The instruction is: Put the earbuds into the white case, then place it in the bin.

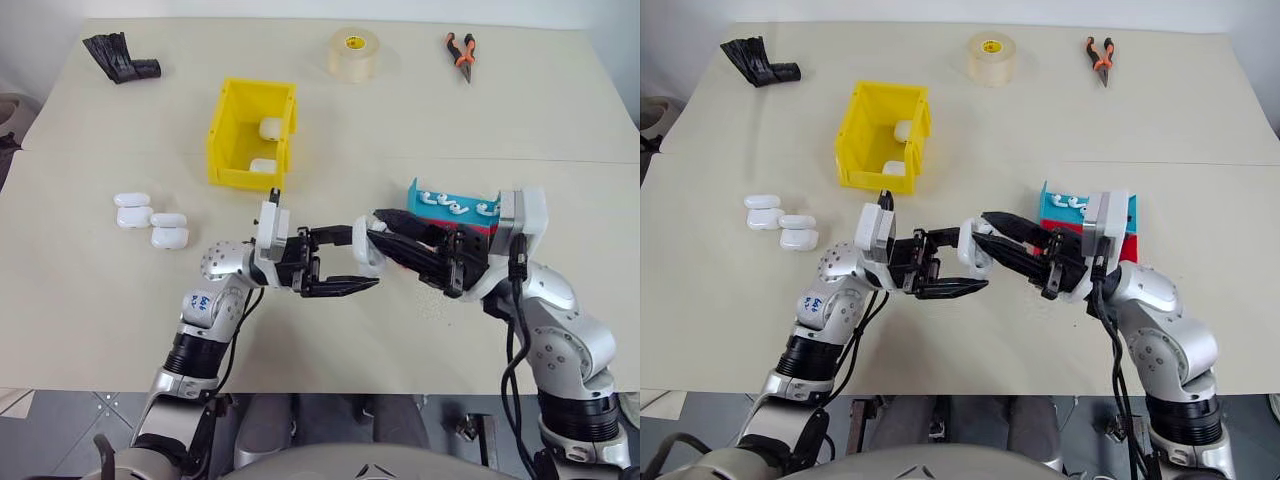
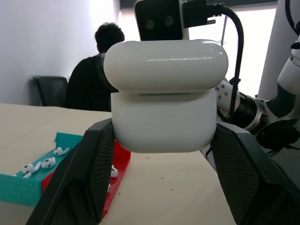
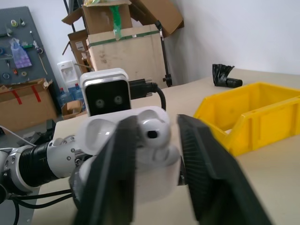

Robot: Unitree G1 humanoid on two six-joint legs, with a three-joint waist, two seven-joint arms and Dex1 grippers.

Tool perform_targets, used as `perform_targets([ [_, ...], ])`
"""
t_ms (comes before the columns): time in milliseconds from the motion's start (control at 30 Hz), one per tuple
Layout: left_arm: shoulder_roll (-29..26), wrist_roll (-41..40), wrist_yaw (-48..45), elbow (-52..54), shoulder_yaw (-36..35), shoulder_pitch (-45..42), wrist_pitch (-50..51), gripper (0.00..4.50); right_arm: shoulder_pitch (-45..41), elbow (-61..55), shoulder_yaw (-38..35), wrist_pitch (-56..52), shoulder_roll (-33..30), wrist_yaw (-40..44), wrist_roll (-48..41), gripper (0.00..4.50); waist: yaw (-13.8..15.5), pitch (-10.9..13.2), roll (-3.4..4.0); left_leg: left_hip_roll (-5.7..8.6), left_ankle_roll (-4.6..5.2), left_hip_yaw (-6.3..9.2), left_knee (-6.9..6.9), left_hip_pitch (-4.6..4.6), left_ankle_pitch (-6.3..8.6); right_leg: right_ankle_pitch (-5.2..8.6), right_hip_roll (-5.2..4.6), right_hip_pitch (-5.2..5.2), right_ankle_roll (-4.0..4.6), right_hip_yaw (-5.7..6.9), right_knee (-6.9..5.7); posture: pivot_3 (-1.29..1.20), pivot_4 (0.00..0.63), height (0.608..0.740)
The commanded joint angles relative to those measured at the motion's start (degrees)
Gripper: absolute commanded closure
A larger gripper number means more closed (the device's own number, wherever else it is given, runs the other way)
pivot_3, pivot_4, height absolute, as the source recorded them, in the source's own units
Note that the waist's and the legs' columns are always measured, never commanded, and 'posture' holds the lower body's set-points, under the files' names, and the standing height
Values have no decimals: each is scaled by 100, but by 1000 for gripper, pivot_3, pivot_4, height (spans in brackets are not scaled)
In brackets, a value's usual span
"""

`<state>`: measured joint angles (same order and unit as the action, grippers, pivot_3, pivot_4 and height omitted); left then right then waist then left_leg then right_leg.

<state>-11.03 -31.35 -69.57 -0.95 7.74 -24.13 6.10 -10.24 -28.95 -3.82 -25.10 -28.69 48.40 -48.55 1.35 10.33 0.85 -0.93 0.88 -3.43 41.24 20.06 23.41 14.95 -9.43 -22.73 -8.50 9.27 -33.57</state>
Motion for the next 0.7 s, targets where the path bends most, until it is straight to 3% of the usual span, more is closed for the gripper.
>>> perform_targets([
  [33, 187, -93, 59, 165, -39, -161, -217, 1568, -41, 14, 36, -103, -103, 180, -65, 1684, 0, 0, 0, 0, 0, -1, 0, 0, 0, 0, 0, 0, 0, -1, 0, 0, 150, 740],
  [200, 214, -74, 60, 160, -44, -125, -279, 1568, -204, 79, -147, -110, -196, 308, -181, 94, 0, 0, 0, 0, 0, -1, 0, 0, 0, 0, 0, 0, 0, -1, 0, 0, 150, 740],
  [467, 51, 73, 101, 17, -125, 19, -538, 1568, 28, 528, -1042, 271, -1071, 979, 136, 42, 21, 0, -1, 1, 1, 0, 2, 3, 0, 0, -1, 0, 0, -1, 2, 0, 150, 740],
  [700, -100, 238, 5, -78, -84, 120, -919, 1568, 656, 2223, -1809, 1636, -1708, 2063, 1146, 42, 23, 1, -1, 1, 2, -7, -1, 0, 1, 0, -1, 1, 0, -2, 3, 0, 150, 740],
])
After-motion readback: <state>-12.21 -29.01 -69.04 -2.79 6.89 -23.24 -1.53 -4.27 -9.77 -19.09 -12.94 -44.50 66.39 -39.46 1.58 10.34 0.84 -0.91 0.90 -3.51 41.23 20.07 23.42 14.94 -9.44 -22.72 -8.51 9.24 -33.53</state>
